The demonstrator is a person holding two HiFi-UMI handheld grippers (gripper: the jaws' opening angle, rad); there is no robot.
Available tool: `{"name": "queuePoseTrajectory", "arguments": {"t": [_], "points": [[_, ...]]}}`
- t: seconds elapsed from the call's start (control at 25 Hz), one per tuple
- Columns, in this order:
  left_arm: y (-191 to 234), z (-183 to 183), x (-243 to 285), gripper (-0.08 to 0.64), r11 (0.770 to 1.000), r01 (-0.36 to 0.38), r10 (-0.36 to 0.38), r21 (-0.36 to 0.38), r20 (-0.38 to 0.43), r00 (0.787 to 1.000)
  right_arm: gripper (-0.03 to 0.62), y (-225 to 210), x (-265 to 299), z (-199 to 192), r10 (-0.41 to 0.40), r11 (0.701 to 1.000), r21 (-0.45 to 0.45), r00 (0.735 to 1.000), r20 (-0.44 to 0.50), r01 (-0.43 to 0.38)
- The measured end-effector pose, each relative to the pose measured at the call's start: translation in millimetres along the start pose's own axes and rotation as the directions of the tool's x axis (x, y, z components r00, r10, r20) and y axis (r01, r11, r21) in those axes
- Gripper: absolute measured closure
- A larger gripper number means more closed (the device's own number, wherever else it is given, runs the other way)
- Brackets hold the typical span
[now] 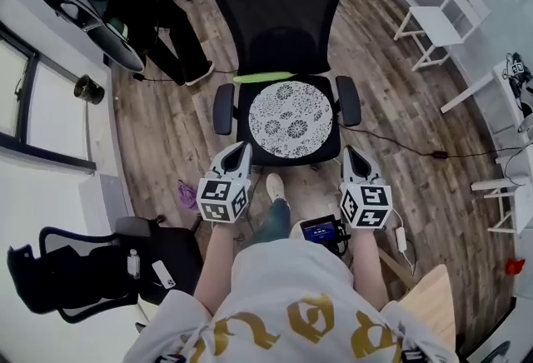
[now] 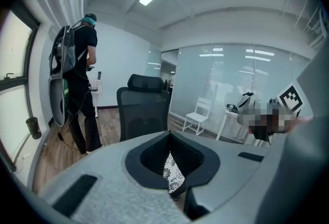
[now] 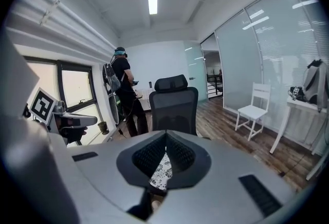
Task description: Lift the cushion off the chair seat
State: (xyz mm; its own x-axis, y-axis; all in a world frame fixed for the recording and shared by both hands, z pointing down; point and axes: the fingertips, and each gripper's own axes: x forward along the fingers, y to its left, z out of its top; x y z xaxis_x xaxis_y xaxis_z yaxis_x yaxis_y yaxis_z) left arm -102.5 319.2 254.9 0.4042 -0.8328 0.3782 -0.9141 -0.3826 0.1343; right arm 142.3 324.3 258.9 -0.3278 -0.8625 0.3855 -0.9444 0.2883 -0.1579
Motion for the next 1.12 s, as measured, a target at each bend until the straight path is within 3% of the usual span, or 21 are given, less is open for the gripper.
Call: {"name": "queuePoseTrajectory", "arguments": {"t": [0.12, 0.68, 0.88, 1.0, 1.12], "points": [[16.7, 4.5, 38.4, 0.549, 1.0, 0.01, -0.01, -0.001, -0.029, 1.0, 0.581, -13.3, 35.1, 4.3, -0.007, 0.999, 0.036, 0.999, -0.038, 0.008], [110.4, 29.1, 199.1, 0.549, 0.995, 0.096, -0.099, -0.031, -0.128, 0.987, 0.581, -47.5, 195.0, 21.0, -0.112, 0.993, 0.006, 0.981, -0.162, 0.114], [126.1, 19.1, 238.2, 0.549, 0.994, 0.099, -0.105, -0.039, -0.171, 0.98, 0.581, -48.8, 227.2, -2.5, -0.06, 0.991, 0.102, 0.971, -0.231, 0.085], [131.4, 25.2, 250.9, 0.549, 0.994, 0.098, -0.104, -0.042, -0.17, 0.98, 0.581, -52.2, 237.4, 1.0, -0.03, 0.986, 0.153, 0.975, -0.22, 0.065], [137.0, 32.8, 257.5, 0.549, 0.996, 0.087, -0.092, -0.036, -0.159, 0.983, 0.581, -54.1, 249.8, 8.4, -0.008, 0.991, 0.13, 0.977, -0.214, 0.037]]}}
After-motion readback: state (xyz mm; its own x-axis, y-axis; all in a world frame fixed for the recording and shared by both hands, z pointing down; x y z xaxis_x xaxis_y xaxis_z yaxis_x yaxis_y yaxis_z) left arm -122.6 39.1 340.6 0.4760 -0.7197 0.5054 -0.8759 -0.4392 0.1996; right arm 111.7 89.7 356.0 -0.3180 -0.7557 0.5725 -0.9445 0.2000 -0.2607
